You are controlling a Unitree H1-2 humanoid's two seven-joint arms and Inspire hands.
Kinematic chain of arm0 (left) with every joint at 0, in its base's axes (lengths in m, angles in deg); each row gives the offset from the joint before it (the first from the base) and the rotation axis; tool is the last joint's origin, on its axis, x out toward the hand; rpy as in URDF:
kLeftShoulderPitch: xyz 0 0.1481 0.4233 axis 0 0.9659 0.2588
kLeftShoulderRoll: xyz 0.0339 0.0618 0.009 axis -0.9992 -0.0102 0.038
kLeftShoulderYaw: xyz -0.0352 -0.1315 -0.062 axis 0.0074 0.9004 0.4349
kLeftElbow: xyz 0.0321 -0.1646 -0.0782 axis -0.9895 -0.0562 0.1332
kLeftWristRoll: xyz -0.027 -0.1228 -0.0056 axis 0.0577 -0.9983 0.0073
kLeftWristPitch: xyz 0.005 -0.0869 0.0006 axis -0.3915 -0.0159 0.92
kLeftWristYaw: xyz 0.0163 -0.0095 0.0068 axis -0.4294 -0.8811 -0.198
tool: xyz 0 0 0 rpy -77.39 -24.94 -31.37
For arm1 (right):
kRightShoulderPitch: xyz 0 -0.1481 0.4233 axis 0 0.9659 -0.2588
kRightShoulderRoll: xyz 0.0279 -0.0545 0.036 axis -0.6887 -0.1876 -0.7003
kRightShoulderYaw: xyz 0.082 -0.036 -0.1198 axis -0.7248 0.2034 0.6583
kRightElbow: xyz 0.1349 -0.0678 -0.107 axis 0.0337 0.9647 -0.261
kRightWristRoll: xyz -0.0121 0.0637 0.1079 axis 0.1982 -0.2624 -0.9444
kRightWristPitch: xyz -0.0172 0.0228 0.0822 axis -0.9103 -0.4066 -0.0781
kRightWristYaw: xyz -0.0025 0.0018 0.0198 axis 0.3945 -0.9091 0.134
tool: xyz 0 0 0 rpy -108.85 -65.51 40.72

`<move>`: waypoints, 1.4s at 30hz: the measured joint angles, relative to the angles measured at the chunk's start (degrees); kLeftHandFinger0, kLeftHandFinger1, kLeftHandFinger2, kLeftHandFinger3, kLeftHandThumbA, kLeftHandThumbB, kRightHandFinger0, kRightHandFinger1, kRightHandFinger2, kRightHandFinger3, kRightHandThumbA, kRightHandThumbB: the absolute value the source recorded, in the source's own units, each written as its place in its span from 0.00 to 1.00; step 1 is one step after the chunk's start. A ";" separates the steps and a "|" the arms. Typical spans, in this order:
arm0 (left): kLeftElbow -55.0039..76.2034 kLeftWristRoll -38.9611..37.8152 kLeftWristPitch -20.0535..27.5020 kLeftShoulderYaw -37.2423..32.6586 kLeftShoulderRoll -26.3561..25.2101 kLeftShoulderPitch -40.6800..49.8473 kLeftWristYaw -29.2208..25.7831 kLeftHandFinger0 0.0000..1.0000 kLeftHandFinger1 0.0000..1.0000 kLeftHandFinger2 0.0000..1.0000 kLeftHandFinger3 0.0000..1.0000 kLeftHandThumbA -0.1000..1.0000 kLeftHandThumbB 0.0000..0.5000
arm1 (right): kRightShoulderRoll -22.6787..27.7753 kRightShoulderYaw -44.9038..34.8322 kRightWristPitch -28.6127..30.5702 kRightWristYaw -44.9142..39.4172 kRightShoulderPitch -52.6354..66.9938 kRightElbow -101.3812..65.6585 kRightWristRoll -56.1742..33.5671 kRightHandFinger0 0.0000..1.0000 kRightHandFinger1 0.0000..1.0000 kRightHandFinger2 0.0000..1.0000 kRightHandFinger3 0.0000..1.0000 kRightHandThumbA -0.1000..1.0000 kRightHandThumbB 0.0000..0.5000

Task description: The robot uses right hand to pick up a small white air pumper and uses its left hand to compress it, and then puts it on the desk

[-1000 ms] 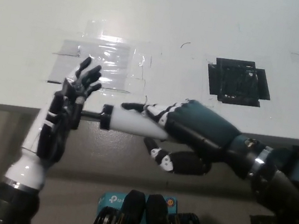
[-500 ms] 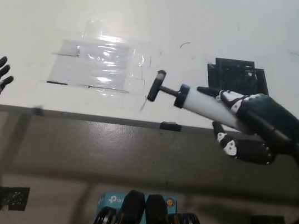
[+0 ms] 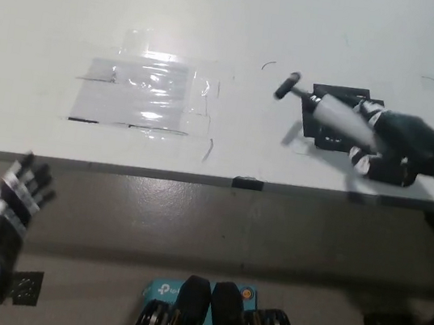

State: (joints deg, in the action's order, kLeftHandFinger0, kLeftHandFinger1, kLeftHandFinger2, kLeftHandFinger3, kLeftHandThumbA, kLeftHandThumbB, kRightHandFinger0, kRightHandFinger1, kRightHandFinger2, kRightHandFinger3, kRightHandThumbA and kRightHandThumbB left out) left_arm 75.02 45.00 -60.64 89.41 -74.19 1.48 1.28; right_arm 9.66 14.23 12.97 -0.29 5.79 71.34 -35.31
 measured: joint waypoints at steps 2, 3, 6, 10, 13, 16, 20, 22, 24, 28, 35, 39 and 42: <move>0.00 0.10 0.10 -0.97 0.59 0.93 0.12 1.00 1.00 1.00 1.00 1.00 0.44 | -0.40 0.37 0.72 1.69 -1.33 4.62 0.60 0.05 0.59 0.90 1.00 0.00 0.33; 0.00 0.19 0.21 -1.41 0.84 1.31 0.23 1.00 1.00 1.00 1.00 1.00 0.44 | -0.68 0.63 1.18 2.66 -1.85 6.76 0.91 0.06 0.61 0.92 1.00 0.00 0.34; 0.18 0.45 0.57 -2.79 1.38 1.98 0.54 1.00 1.00 1.00 1.00 1.00 0.41 | -1.89 1.66 2.21 5.48 -3.34 13.37 1.91 0.11 0.67 0.98 1.00 0.00 0.32; 0.87 0.70 1.06 -3.43 1.59 2.04 0.71 1.00 1.00 1.00 1.00 1.00 0.44 | -3.76 3.08 3.52 9.13 -5.03 20.64 3.14 0.08 0.62 0.92 1.00 0.00 0.33; 1.62 0.99 1.37 -3.69 1.57 2.03 0.73 1.00 1.00 1.00 1.00 1.00 0.43 | -5.29 3.78 5.03 12.48 -5.93 25.37 3.63 0.06 0.60 0.91 0.96 0.00 0.28; 2.39 1.13 1.69 -3.98 1.57 1.98 0.75 1.00 1.00 1.00 1.00 1.00 0.41 | -6.19 4.37 6.55 15.22 -6.70 27.08 4.16 0.15 0.66 1.00 1.00 0.00 0.43; 2.54 1.34 2.27 -4.35 1.57 1.93 0.76 1.00 1.00 1.00 1.00 1.00 0.39 | -7.07 4.45 7.24 17.11 -7.17 27.20 4.15 1.00 1.00 1.00 1.00 0.66 0.99; 2.54 1.45 2.57 -4.57 1.57 1.90 0.76 1.00 1.00 1.00 1.00 1.00 0.39 | -7.00 4.96 6.64 14.95 -7.18 25.13 3.76 1.00 1.00 1.00 1.00 0.74 1.00; 2.56 1.56 2.65 -4.72 1.57 1.86 0.75 1.00 1.00 1.00 1.00 1.00 0.40 | -6.78 5.38 6.41 13.64 -7.19 23.50 3.56 1.00 1.00 1.00 1.00 0.77 0.97; 2.62 1.59 2.68 -4.93 1.57 1.85 0.75 1.00 1.00 1.00 1.00 1.00 0.42 | -6.35 5.53 6.26 12.42 -7.19 21.29 3.26 1.00 1.00 1.00 1.00 0.83 0.98; 2.69 1.72 2.80 -5.19 1.56 1.79 0.75 1.00 1.00 1.00 1.00 1.00 0.38 | -5.10 4.84 6.19 11.73 -7.13 17.00 2.72 1.00 1.00 1.00 1.00 0.99 0.98; 2.69 1.86 2.89 -5.30 1.54 1.63 0.75 1.00 1.00 1.00 1.00 1.00 0.42 | -4.27 1.21 6.43 11.94 -5.69 9.69 1.05 1.00 1.00 1.00 1.00 1.00 0.82; 2.68 1.89 2.89 -5.35 1.54 1.54 0.75 1.00 1.00 1.00 1.00 1.00 0.44 | -4.15 -2.56 6.61 12.55 -3.99 2.48 -0.52 1.00 1.00 1.00 1.00 1.00 0.77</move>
State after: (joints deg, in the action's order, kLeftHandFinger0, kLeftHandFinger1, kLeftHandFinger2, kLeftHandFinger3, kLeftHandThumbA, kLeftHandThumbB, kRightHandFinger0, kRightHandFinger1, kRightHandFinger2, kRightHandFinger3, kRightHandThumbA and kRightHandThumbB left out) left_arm 77.70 46.89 -57.75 84.06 -72.64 3.02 2.03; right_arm 5.50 11.66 19.58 12.26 1.80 73.82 -35.83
